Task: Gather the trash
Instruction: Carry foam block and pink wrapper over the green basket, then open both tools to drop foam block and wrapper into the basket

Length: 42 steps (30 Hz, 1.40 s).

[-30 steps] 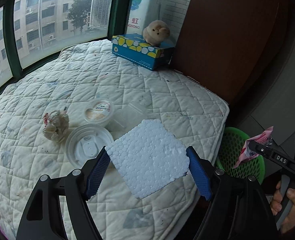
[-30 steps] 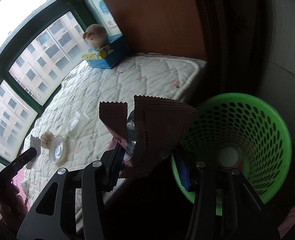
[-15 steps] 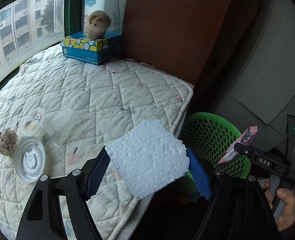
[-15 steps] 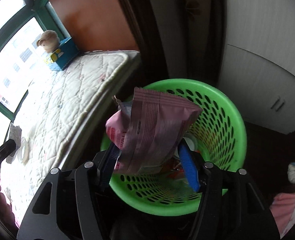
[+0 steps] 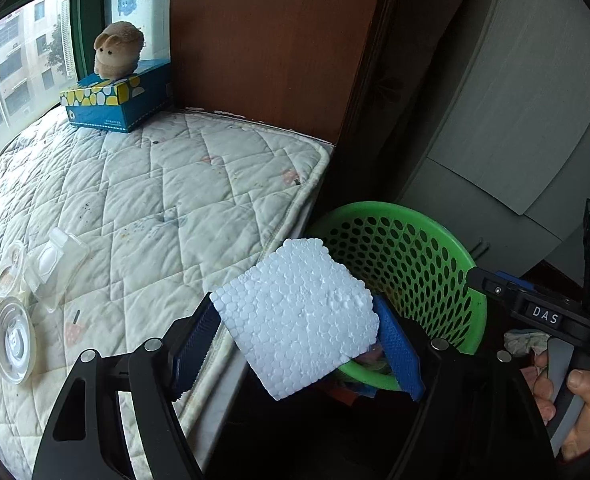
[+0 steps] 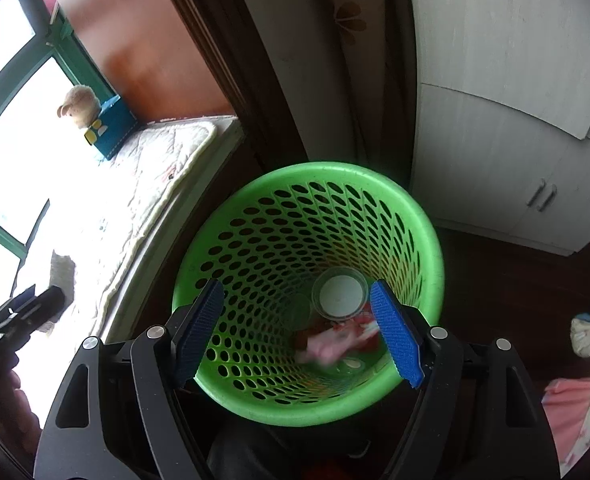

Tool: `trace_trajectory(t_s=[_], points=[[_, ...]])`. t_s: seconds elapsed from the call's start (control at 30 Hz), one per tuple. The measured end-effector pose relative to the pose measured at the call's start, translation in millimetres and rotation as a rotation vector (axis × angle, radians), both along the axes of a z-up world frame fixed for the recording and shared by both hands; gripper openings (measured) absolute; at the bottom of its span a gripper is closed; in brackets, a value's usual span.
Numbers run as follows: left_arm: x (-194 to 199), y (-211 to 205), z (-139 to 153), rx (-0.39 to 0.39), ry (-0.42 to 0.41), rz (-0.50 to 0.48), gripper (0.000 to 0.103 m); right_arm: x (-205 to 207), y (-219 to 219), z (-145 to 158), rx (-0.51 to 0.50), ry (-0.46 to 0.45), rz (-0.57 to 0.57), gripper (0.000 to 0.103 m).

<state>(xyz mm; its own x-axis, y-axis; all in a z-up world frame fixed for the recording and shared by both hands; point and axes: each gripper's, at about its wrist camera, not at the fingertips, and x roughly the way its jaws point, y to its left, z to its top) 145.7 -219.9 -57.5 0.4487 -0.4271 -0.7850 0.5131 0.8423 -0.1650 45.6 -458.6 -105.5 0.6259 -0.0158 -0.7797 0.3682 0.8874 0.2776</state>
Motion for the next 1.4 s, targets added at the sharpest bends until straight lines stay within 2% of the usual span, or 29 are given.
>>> trace_trajectory(t_s=[0.23,0.57,0.7,0.8,1.03,1.4], points=[[-4,-31,-15,0.020,0.021,-0.057,0.074,-14,-7,11,-0.023,-0.032,-0.014,0.077],[-10,-73,-37,0.026,0.075,-0.136,0.077,-29,-17,19,-0.005,-0.066,-0.034,0.078],[-14,-83,-41,0.013,0.081,-0.167,0.088,-32,-19,19,0.007,-0.068,-0.040,0.078],[-15,-84,-42,0.004,0.082,-0.174,0.089,-33,-20,20,0.011,-0.069,-0.041,0.078],[-15,-57,-32,0.001,0.054,-0.128,0.089,-30,-6,25,-0.003,-0.081,0.002,0.078],[0,38,-4,0.008,-0.010,0.050,0.089,-7,46,34,-0.007,-0.104,0.129,0.080]])
